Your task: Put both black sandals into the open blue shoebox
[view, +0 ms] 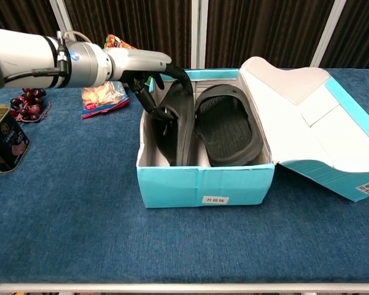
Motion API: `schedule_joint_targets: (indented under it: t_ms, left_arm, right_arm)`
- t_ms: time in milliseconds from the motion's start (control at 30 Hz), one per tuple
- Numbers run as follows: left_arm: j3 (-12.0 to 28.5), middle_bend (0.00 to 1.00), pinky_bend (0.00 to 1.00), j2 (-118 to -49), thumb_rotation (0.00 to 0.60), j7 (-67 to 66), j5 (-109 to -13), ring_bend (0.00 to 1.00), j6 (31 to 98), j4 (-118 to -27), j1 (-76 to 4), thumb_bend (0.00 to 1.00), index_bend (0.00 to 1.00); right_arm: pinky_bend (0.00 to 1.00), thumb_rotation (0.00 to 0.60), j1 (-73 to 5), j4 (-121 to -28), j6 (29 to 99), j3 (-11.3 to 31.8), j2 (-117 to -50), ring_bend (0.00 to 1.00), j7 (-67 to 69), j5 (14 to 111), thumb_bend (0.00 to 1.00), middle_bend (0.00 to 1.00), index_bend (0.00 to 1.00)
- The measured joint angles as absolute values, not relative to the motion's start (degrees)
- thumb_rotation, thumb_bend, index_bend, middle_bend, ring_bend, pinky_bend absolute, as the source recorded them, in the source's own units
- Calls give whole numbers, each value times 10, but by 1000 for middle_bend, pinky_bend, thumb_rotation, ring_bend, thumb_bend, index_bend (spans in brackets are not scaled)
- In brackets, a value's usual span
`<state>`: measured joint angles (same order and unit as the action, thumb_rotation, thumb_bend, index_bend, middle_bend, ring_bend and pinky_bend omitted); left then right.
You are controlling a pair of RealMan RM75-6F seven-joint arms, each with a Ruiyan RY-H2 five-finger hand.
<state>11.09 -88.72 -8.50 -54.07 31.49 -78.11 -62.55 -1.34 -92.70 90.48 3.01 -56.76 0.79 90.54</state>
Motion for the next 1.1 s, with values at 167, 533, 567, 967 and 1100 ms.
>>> schedule_joint_targets:
  t_ms: [167, 533, 567, 967, 1100]
  left_arm:
    - [112, 136, 171, -884, 519, -80, -541, 0, 337, -794, -620, 242, 224]
    - [116, 145, 172, -836, 562, -26, -631, 0, 432, -881, -560, 241, 226]
    - [113, 147, 172, -832, 577, -21, -650, 0, 438, -890, -555, 241, 227]
    - [74, 154, 165, -842, 600, 25, -840, 0, 463, -938, -558, 264, 234]
    - [75, 156, 160, -859, 600, 33, -851, 0, 438, -926, -582, 332, 236]
  right_arm:
    - [0, 600, -12, -927, 908, 31, -566, 0, 9, 905, 63, 69, 0]
    - [0, 600, -11, -925, 912, 29, -569, 0, 13, 911, 64, 69, 0]
    - [0, 600, -10, -926, 912, 29, -569, 0, 13, 912, 64, 69, 0]
    - [0, 600, -9, -940, 913, 27, -566, 0, -4, 916, 64, 69, 0]
    - [0, 600, -9, -942, 910, 27, -565, 0, -6, 912, 63, 69, 0]
